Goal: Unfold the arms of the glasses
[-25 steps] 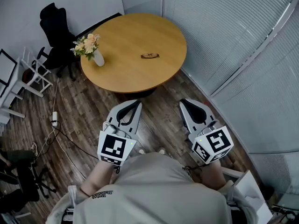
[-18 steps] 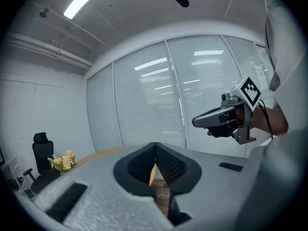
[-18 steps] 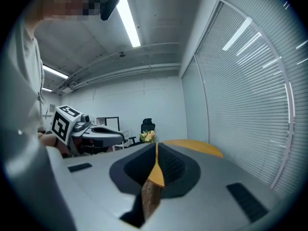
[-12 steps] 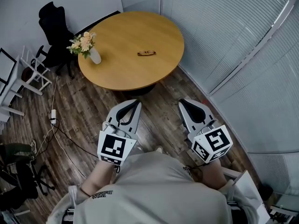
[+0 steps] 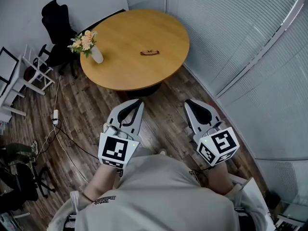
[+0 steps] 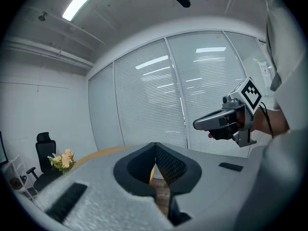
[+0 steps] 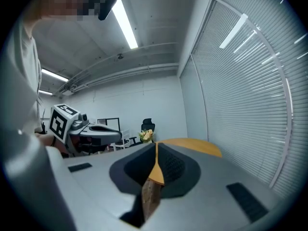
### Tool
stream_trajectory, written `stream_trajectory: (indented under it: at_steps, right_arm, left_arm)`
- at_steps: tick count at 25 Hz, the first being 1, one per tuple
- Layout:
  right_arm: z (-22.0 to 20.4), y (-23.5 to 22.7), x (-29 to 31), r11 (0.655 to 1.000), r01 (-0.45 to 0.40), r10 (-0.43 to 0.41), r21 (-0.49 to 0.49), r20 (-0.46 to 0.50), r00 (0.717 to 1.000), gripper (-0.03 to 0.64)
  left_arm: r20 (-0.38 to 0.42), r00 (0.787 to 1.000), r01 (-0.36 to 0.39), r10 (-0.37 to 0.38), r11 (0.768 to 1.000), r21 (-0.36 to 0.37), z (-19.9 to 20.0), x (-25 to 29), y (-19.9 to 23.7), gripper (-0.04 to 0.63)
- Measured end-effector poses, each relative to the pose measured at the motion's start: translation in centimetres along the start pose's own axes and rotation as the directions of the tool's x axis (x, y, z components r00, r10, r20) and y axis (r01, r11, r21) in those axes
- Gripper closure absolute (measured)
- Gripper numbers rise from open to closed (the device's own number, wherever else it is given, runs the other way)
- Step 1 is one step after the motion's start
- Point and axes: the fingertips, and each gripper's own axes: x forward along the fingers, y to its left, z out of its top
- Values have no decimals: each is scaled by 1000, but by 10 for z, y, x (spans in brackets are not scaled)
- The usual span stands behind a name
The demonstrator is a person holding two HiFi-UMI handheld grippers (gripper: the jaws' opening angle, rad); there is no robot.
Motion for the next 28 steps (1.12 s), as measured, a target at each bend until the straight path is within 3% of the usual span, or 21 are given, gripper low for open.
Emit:
stream_trajectory:
  at_steps: [16,28]
  right_arm:
    - [-13,-2,-8,1000,-16,15,25,24,1000,580]
    - [-17,-15,27,999,-3,2,37,26,1000,580]
  left_arm:
    - [-16,1000,-8,8,1000,5,-5,7,-17,573]
    - [-31,999,-30,29,999,-21,-28,29,15,572]
